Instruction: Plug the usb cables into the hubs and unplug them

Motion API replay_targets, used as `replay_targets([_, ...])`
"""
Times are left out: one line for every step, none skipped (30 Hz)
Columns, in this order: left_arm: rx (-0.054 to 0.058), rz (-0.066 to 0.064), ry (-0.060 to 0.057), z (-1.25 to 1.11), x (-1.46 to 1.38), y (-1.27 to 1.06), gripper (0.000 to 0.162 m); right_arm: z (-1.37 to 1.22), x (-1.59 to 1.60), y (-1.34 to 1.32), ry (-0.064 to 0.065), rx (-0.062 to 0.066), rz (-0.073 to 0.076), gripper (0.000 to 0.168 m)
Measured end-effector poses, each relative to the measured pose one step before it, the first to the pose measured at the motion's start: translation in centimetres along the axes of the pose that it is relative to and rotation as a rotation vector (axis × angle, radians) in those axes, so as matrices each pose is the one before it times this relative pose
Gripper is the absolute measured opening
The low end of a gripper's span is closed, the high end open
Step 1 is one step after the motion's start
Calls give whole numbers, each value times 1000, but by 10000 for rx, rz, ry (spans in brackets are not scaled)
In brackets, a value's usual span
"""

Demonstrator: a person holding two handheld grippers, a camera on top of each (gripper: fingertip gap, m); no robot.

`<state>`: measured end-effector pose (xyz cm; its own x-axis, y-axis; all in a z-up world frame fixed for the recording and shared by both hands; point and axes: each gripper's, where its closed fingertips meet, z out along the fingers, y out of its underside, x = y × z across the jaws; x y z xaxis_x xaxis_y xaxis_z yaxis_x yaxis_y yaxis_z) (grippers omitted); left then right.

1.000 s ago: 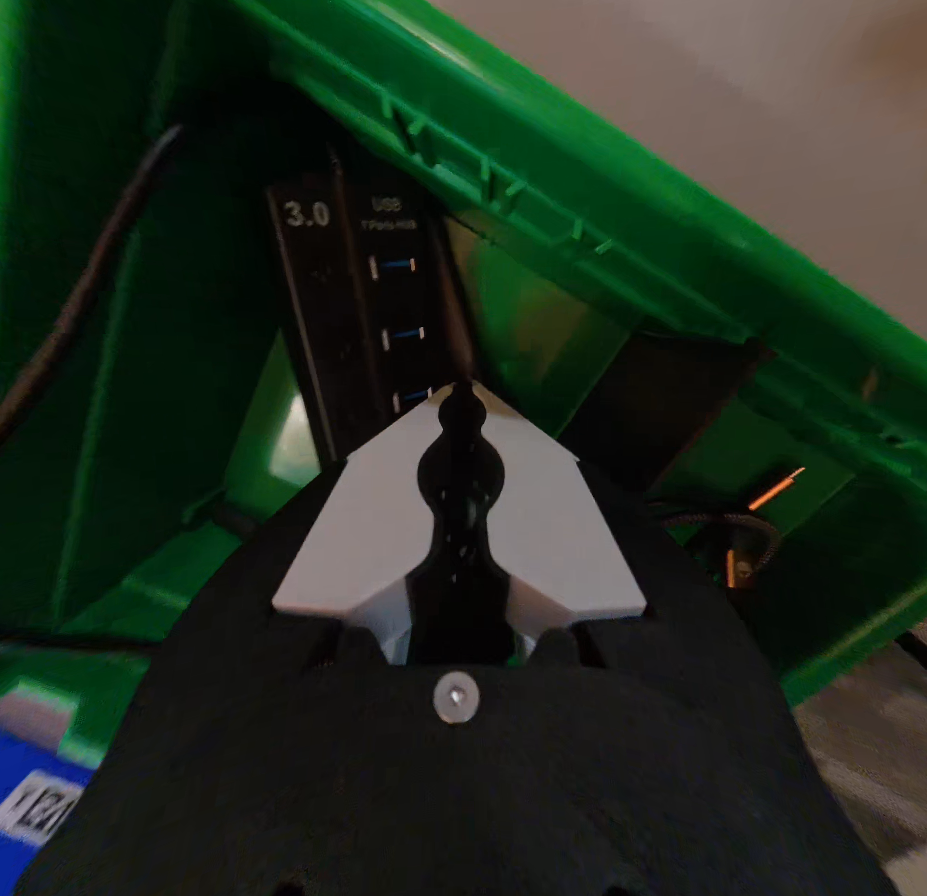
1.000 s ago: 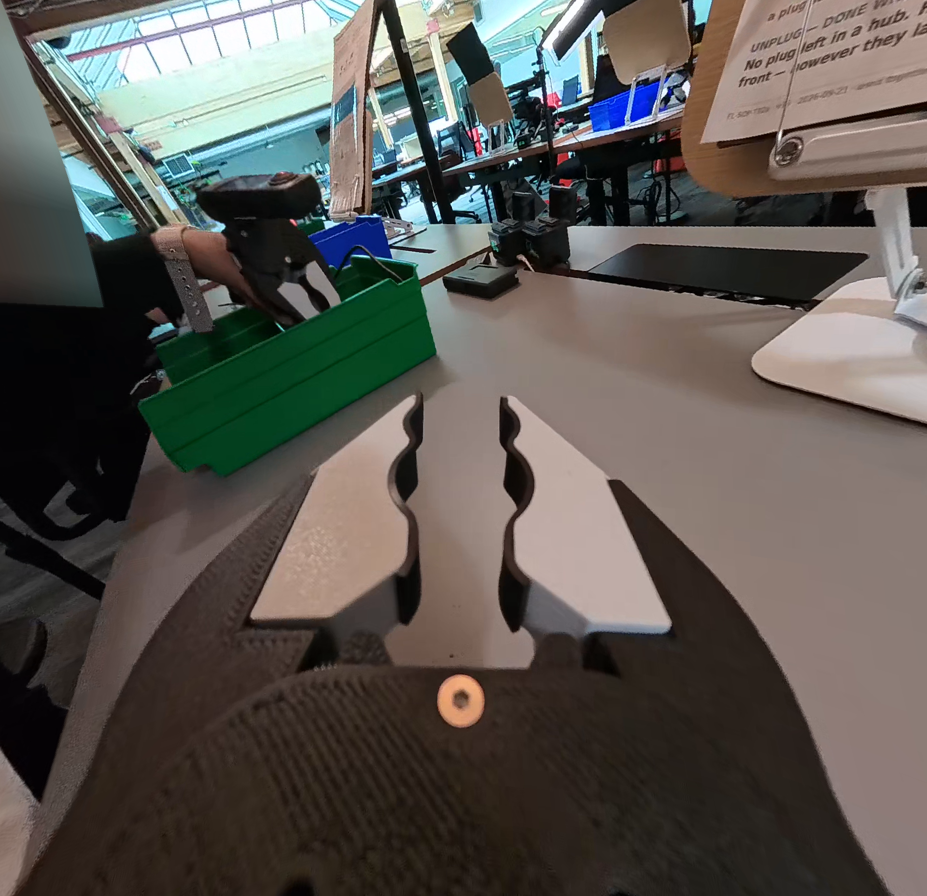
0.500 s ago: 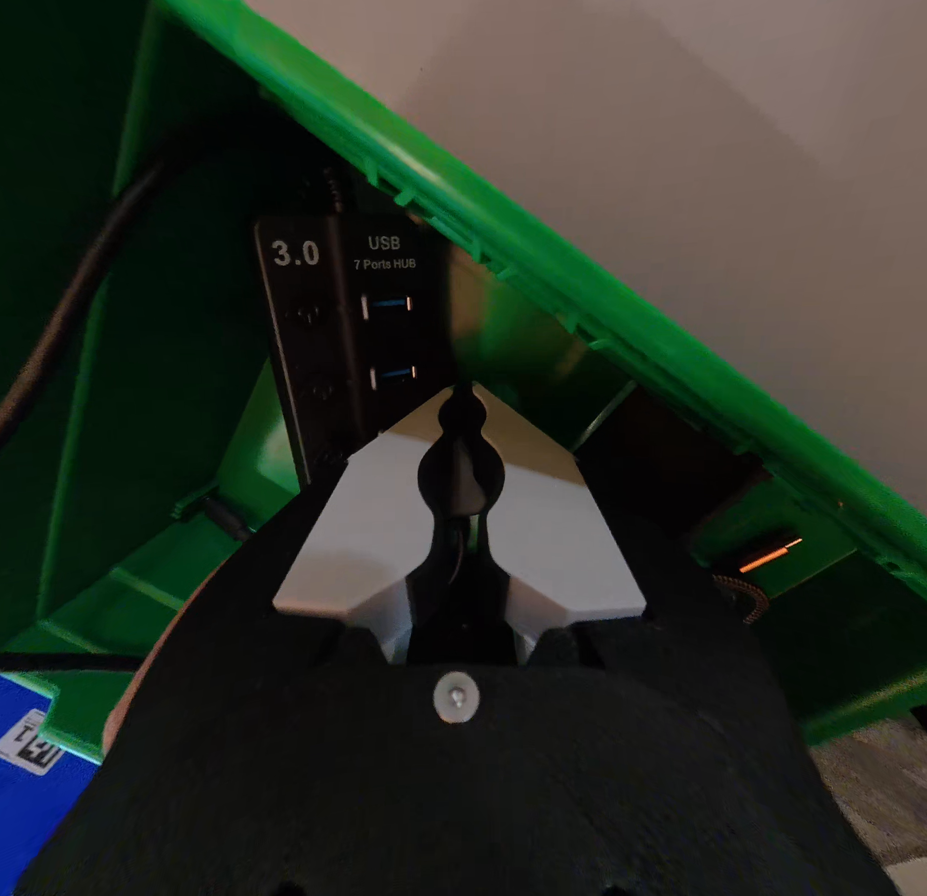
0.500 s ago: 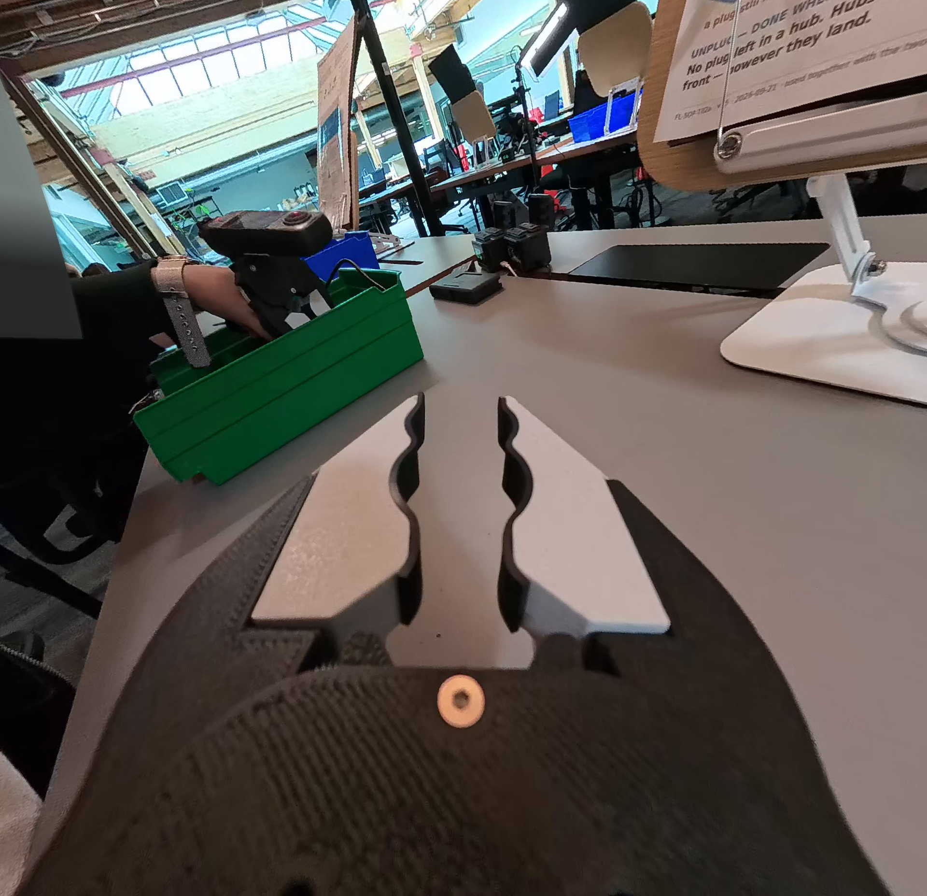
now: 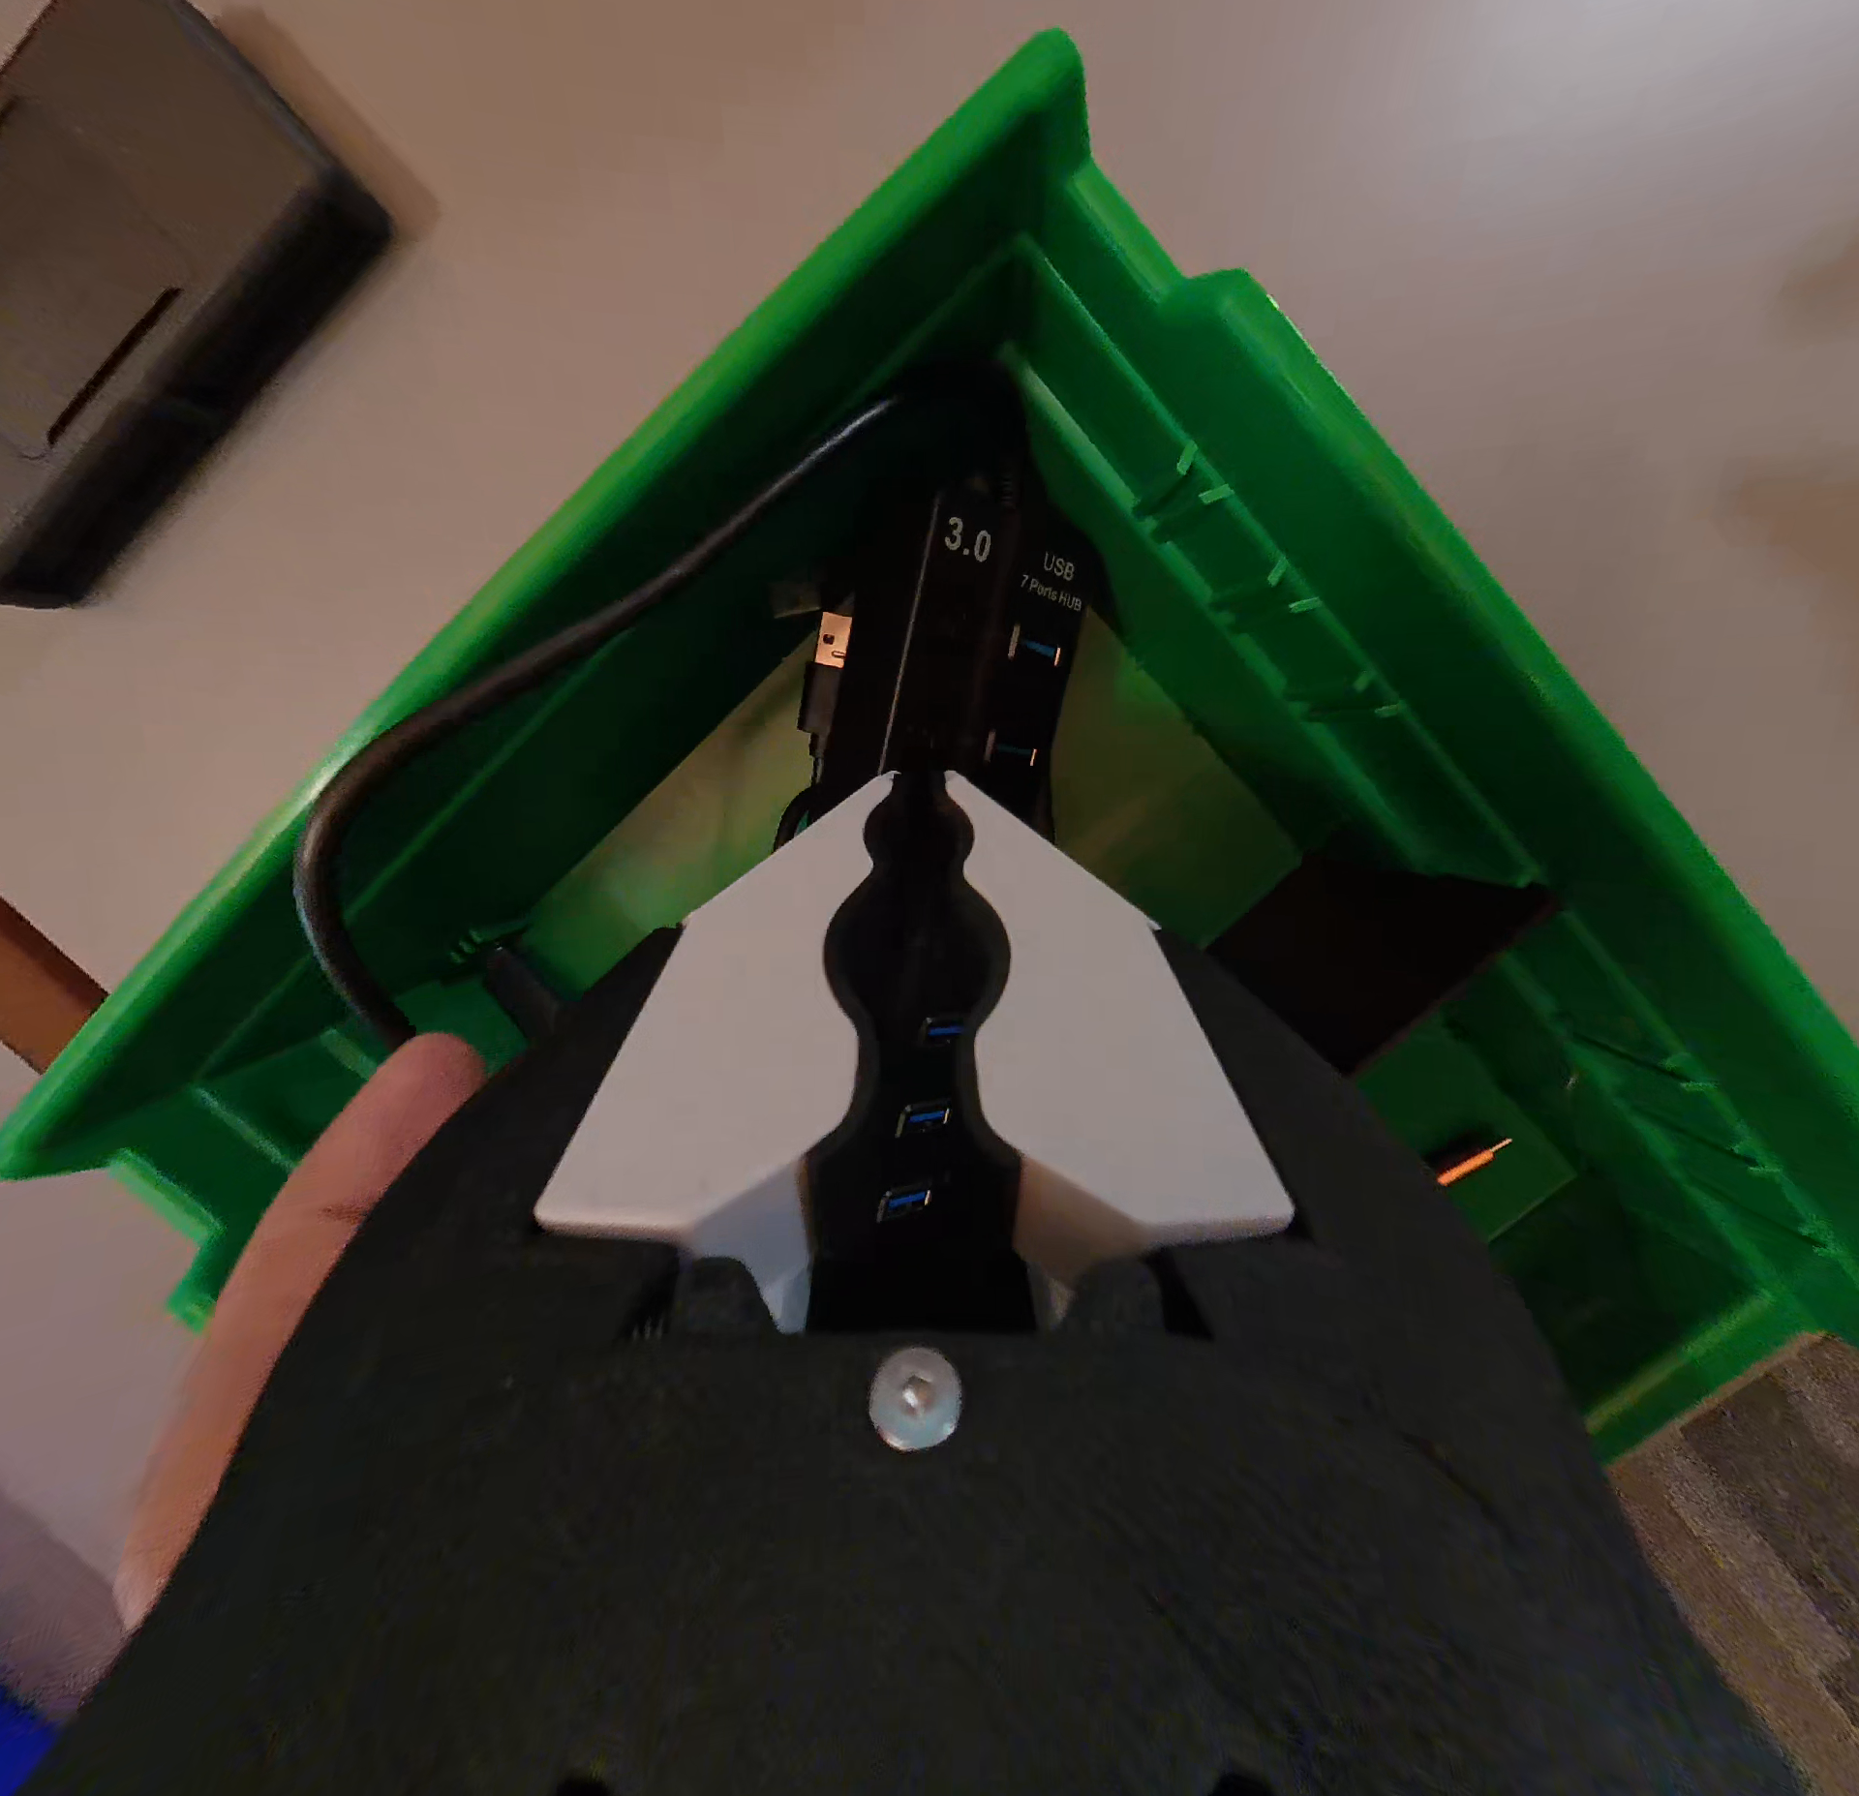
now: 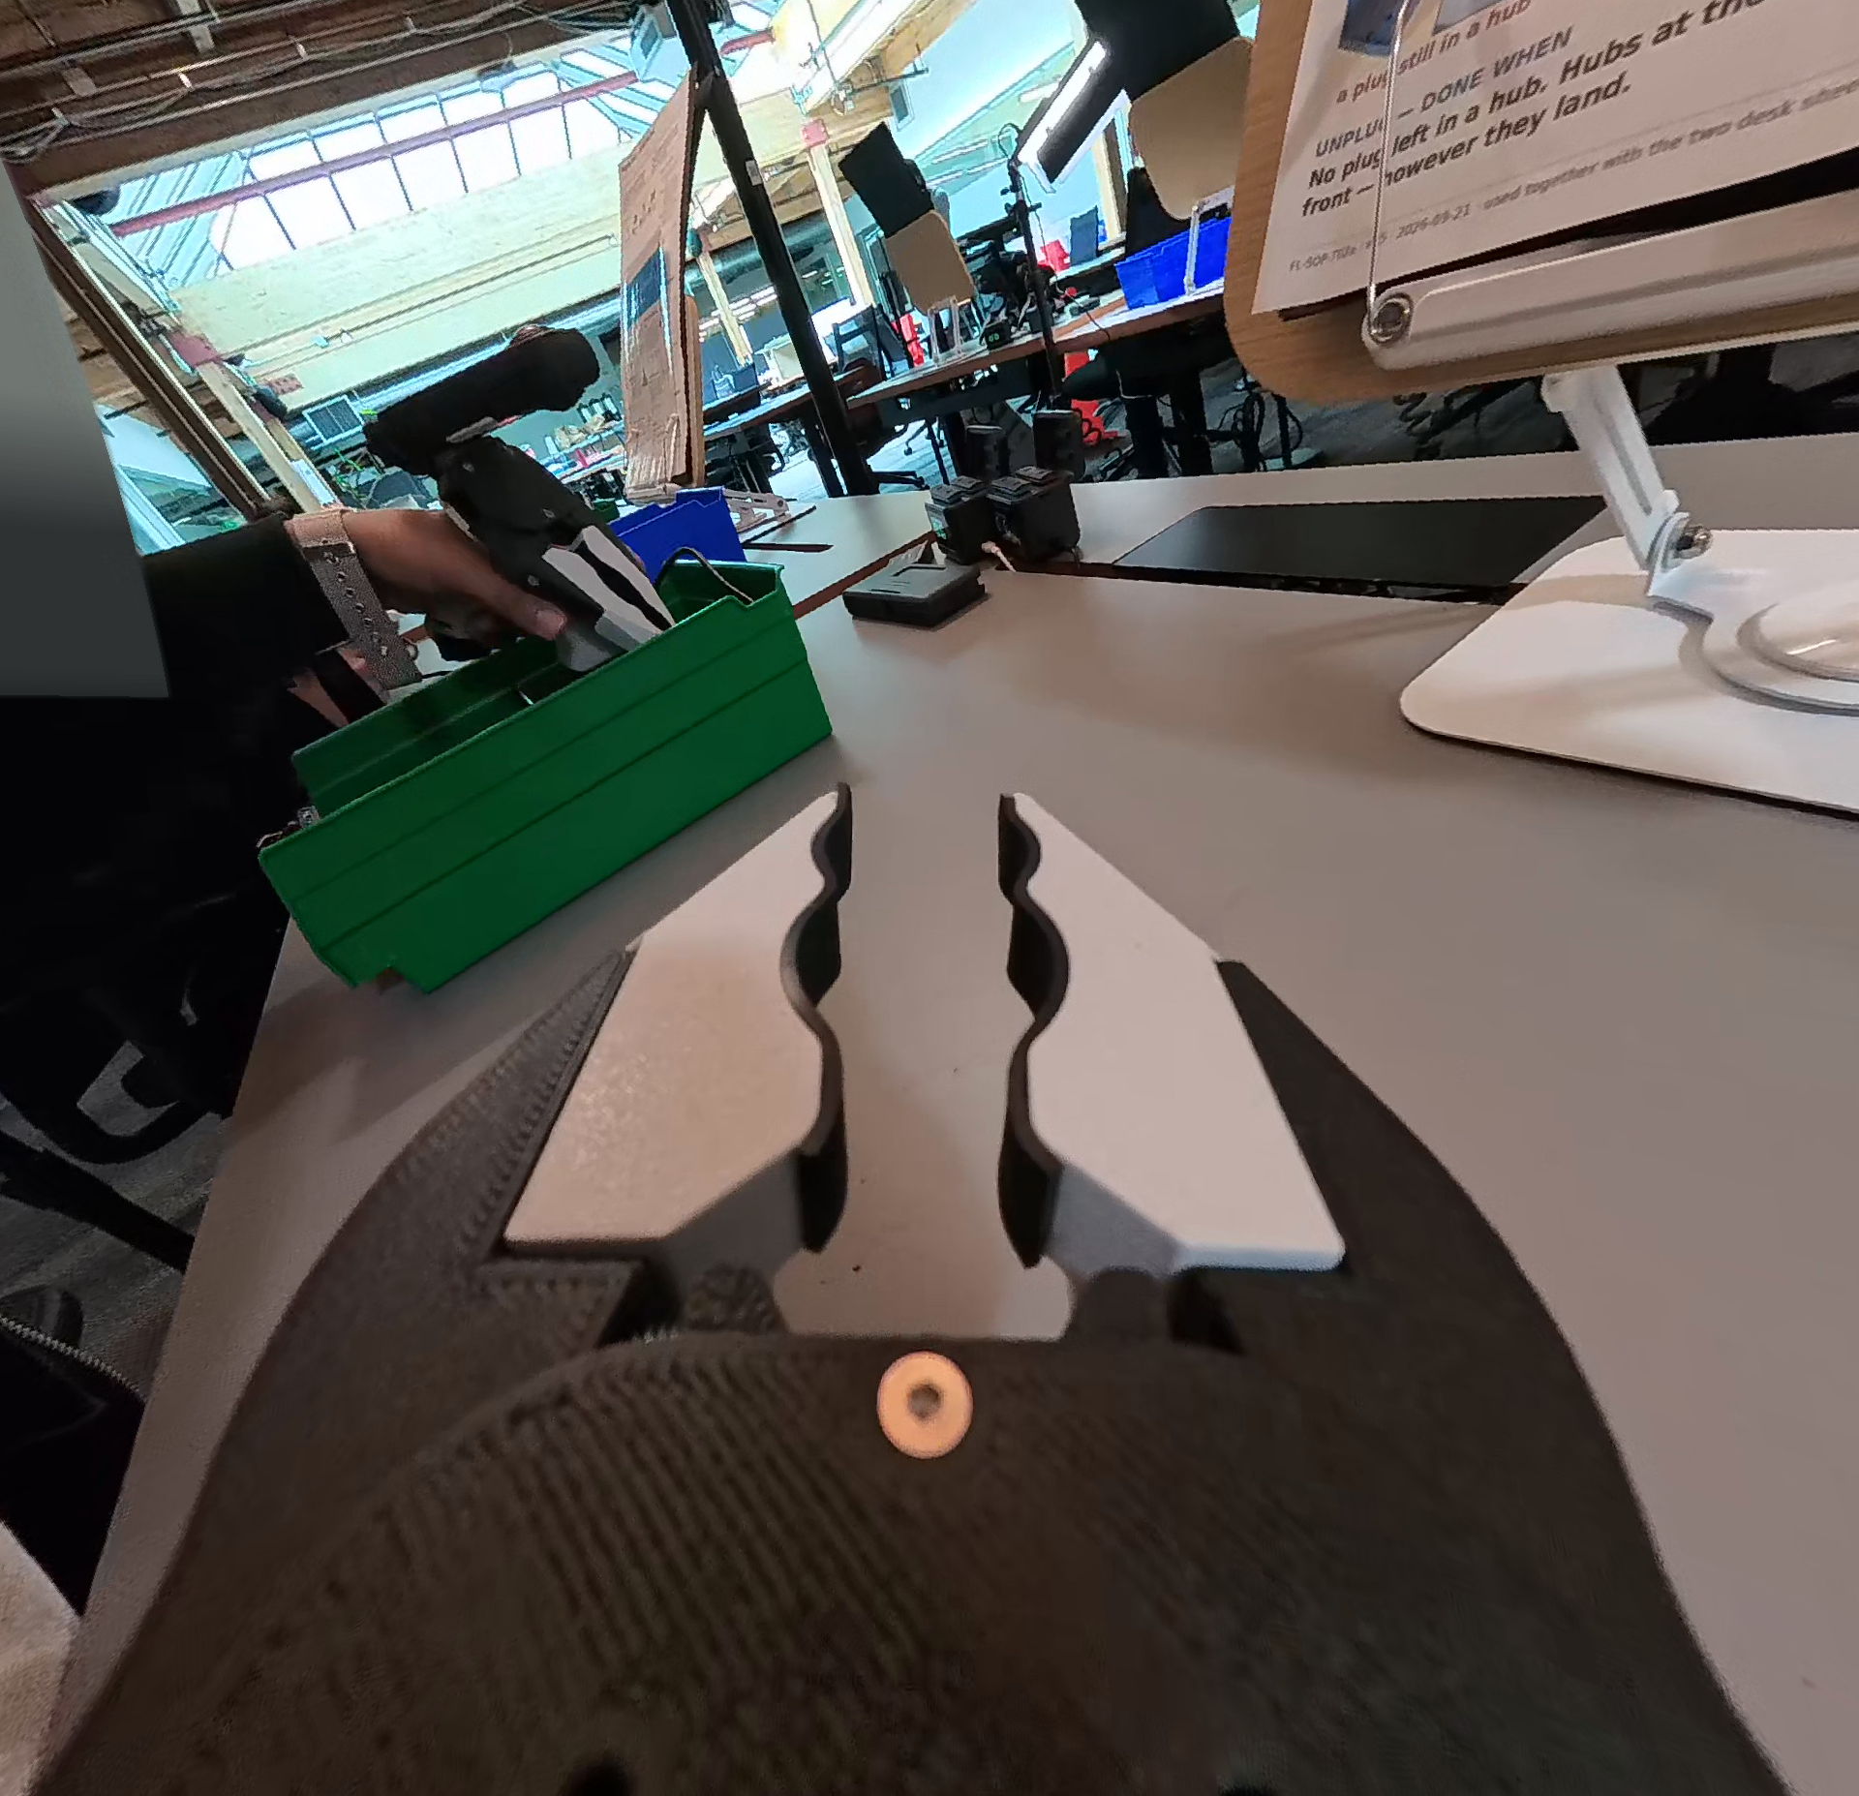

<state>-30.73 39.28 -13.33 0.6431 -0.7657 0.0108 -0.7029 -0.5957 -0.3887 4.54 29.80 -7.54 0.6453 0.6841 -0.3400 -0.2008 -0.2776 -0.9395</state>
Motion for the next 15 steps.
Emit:
replay_targets([60, 65, -185, -146, -197, -80, 6, 20, -8, -11, 3, -10, -15, 28])
replay_targets([143, 19, -506, -222, -604, -234, 27, 12, 3, -41, 10, -1, -27, 28])
replay_targets([103, 101, -674, -203, -824, -179, 65, -6, 24, -60, 20, 5, -32, 28])
replay_targets([-3, 300, -55, -128, 97, 39, 101, -6, 48, -45, 26, 4, -27, 28])
replay_targets([7, 96, 30, 4, 244, 23, 90, -8, 49, -38, 23, 2, -10, 28])
replay_targets([-111, 102, 215, 154, 545, 166, 99, 6, 52, -18, 12, 1, 16, 28])
replay_targets([-191, 139, 159, 283, 469, 278, 108, 17, 33, -25, -4, 7, 45, 28])
replay_targets([-253, 246, -1, 376, 232, 326, 107, 16, 3, -31, -16, 25, 73, 28])
replay_targets([-260, 312, -218, 451, -120, 303, 104, 20, -17, -56, -25, 41, 94, 28])
replay_targets([-266, 325, -192, 533, -118, 240, 94, 24, -29, -56, -32, 47, 101, 28])
replay_targets([-226, 258, -107, 583, -60, 106, 82, 48, -48, -27, -34, 39, 92, 28])
replay_targets([-182, 176, -111, 579, -109, -22, 76, 41, -64, -21, -36, 20, 68, 28])
replay_targets([-159, 149, 45, 536, 131, -64, 74, 29, -82, -5, -32, 0, 30, 28])
replay_targets([-94, 164, 248, 393, 491, -106, 67, -8, -92, 0, -15, -14, -18, 28])
replay_targets([49, 166, 249, 89, 470, -260, 59, -61, -65, -39, 11, -19, -68, 28])
